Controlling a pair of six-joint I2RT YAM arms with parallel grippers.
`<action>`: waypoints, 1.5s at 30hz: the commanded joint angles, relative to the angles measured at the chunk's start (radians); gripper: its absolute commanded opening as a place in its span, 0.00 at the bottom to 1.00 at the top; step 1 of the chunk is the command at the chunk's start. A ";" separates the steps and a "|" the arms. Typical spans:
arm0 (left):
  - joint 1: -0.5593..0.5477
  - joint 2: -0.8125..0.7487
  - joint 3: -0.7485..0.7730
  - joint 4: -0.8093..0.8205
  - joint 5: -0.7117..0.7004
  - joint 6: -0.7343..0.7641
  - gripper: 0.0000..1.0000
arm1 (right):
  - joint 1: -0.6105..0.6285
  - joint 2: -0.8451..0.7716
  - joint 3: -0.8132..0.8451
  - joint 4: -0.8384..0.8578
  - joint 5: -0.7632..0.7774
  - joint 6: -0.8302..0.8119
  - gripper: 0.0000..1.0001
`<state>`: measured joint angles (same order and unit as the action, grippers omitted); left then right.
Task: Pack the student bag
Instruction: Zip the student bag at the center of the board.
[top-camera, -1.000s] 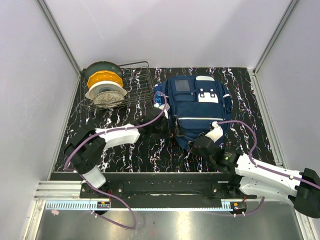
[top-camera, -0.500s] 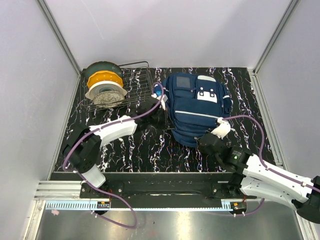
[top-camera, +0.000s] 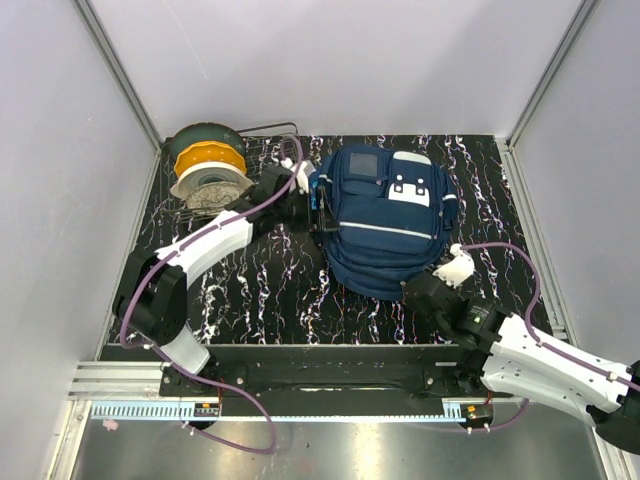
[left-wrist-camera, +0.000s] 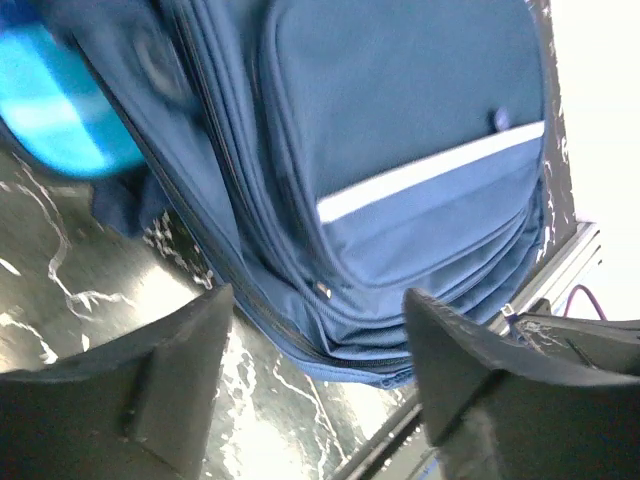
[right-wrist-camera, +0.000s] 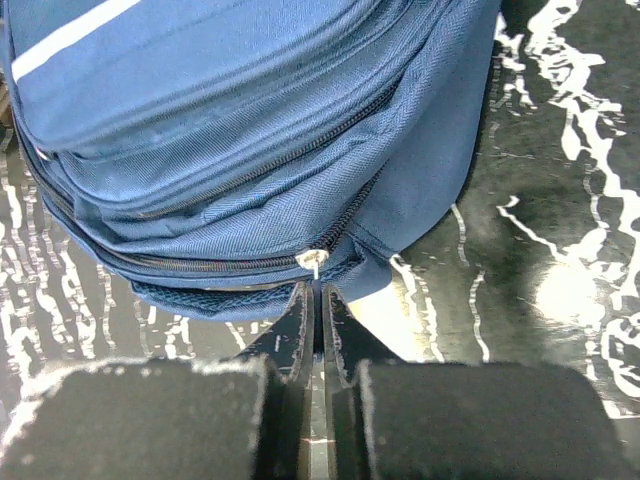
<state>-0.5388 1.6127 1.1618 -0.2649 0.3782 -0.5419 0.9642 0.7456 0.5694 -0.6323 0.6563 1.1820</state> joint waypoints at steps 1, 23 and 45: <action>0.037 -0.045 0.053 0.144 0.050 0.005 0.85 | -0.012 -0.020 -0.026 -0.034 0.029 0.011 0.00; -0.242 -0.116 -0.378 0.542 -0.075 -0.382 0.95 | -0.013 0.110 -0.025 0.236 -0.087 -0.074 0.00; -0.214 0.029 -0.254 0.471 -0.053 -0.296 0.00 | -0.013 0.001 -0.078 0.207 -0.072 -0.070 0.00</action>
<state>-0.7643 1.6733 0.8860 0.1219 0.3336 -0.8677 0.9478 0.7383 0.4686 -0.4690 0.5861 1.1118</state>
